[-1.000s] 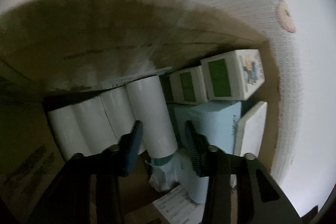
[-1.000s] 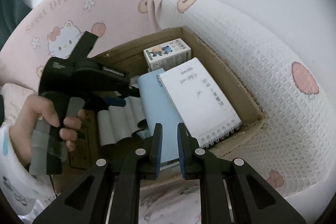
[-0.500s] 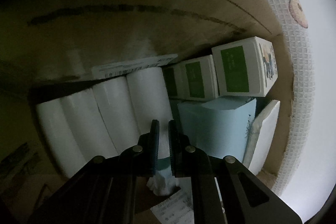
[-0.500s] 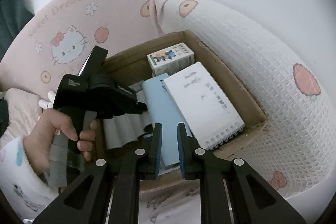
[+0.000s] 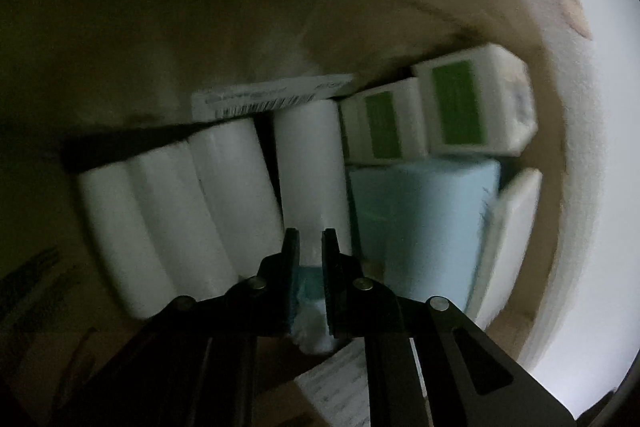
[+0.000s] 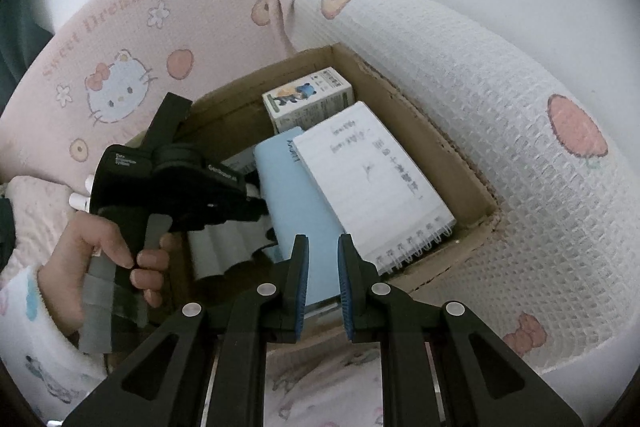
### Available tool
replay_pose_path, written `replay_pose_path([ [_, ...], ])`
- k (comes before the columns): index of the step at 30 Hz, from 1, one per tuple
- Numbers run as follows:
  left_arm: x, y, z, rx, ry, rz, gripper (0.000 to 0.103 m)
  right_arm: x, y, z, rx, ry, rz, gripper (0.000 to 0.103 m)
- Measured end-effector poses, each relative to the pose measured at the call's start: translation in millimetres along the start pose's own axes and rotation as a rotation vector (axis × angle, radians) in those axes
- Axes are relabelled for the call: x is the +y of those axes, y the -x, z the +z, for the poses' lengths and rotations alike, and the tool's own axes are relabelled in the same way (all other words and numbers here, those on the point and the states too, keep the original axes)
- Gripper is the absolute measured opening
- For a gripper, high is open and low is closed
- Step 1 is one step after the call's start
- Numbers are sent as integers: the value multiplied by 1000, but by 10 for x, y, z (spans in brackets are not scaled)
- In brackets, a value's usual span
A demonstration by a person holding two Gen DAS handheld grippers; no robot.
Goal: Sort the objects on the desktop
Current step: 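Raise both open grippers out of the box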
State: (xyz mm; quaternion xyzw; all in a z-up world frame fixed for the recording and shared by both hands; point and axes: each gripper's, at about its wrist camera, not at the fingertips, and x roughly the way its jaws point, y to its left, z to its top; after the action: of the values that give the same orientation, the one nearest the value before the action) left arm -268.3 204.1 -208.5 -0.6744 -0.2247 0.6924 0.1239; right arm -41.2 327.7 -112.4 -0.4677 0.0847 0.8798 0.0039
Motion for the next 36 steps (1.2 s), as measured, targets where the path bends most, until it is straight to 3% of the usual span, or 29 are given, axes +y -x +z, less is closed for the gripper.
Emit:
replay_pose_path([
  [3,-148,296,-85,-54,-81,12,27,53,47,2,-10,15,3,11],
  [8,-326,866,-195,-154,-205,65,23,189,100,28,-21,37,-1,11],
  [10,-297,1097,-288,-194,-247,40,12,248,90,41,-14,40,12,11],
  [11,-317,1216,-489,-215,-263,28,12,277,86,49,-7,39,23,11],
  [16,-59,1516,-763,-288,-305,-68,12,475,-145,141,70,43,109,11],
  [19,24,1406,-736,-303,-305,-112,12,627,-373,226,139,30,124,11],
  [22,75,1573,-781,-337,-313,-159,12,777,-707,304,253,7,125,11],
  [26,262,1785,-798,-433,-300,-214,12,925,-1205,349,391,0,25,11],
  [29,393,1862,-724,-451,-281,-279,12,1031,-1517,387,449,37,-54,11],
  [33,412,1962,-671,-478,-325,-267,12,1154,-1800,400,492,116,-182,11],
  [36,399,1970,-642,-481,-347,-253,12,1234,-1876,406,502,142,-194,11],
])
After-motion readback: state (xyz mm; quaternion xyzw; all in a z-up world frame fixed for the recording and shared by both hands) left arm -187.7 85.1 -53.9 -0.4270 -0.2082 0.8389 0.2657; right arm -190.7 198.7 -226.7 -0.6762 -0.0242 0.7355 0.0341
